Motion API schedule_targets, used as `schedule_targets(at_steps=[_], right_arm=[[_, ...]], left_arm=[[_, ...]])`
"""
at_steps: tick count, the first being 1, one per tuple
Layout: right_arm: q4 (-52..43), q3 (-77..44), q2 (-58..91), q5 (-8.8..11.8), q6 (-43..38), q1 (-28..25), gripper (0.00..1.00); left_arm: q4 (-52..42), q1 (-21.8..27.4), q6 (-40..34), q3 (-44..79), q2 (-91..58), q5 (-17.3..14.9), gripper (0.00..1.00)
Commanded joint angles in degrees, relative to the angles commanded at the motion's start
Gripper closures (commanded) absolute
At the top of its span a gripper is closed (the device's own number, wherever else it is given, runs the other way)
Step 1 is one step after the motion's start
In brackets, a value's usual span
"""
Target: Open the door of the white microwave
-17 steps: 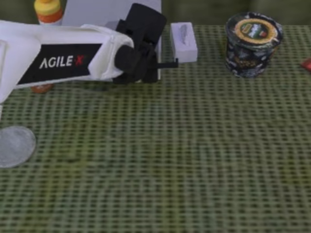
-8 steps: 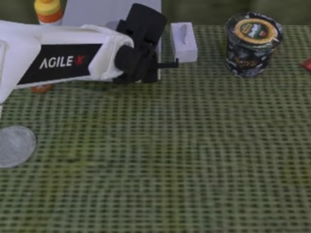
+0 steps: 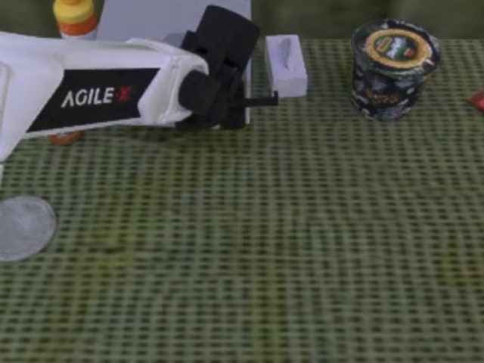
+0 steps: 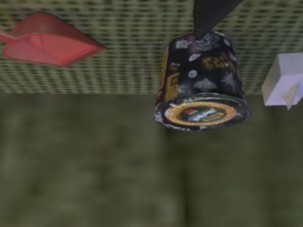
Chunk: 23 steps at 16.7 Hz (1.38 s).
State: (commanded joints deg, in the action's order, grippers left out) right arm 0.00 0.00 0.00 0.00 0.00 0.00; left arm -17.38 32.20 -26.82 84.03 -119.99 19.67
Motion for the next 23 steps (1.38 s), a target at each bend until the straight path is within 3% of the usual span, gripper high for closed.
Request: schedule_targets(at_steps=[8,23], right_arm=[[0.0,0.0,0.0,0.0,0.0,0.0,0.00],[0.0,0.0,0.0,0.0,0.0,0.0,0.00]], left_arm=[[2.6,-0.5,3.4,-4.2,2.6,-2.4,1.00],[2.7,-0.5,3.4,-4.2,2.6,-2.4,1.00]])
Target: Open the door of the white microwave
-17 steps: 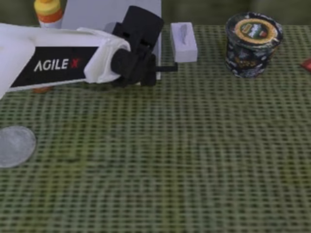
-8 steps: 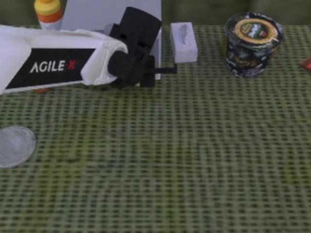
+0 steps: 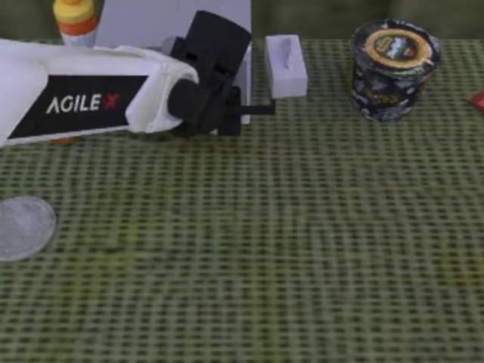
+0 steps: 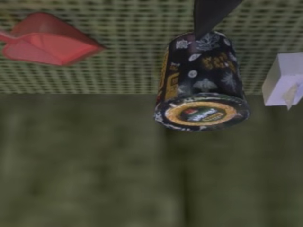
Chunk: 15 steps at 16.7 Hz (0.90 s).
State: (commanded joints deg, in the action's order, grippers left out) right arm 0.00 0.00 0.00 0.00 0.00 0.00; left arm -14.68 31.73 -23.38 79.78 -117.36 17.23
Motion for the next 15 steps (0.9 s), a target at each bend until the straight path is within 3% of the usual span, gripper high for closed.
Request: schedule_targets(at_steps=[9,15], right_arm=[[0.0,0.0,0.0,0.0,0.0,0.0,0.00],[0.0,0.0,0.0,0.0,0.0,0.0,0.00]], left_arm=[[0.0,0.0,0.0,0.0,0.0,0.0,1.00],[2.0,-0.5,3.0,-3.5,2.1,-2.2,1.00]])
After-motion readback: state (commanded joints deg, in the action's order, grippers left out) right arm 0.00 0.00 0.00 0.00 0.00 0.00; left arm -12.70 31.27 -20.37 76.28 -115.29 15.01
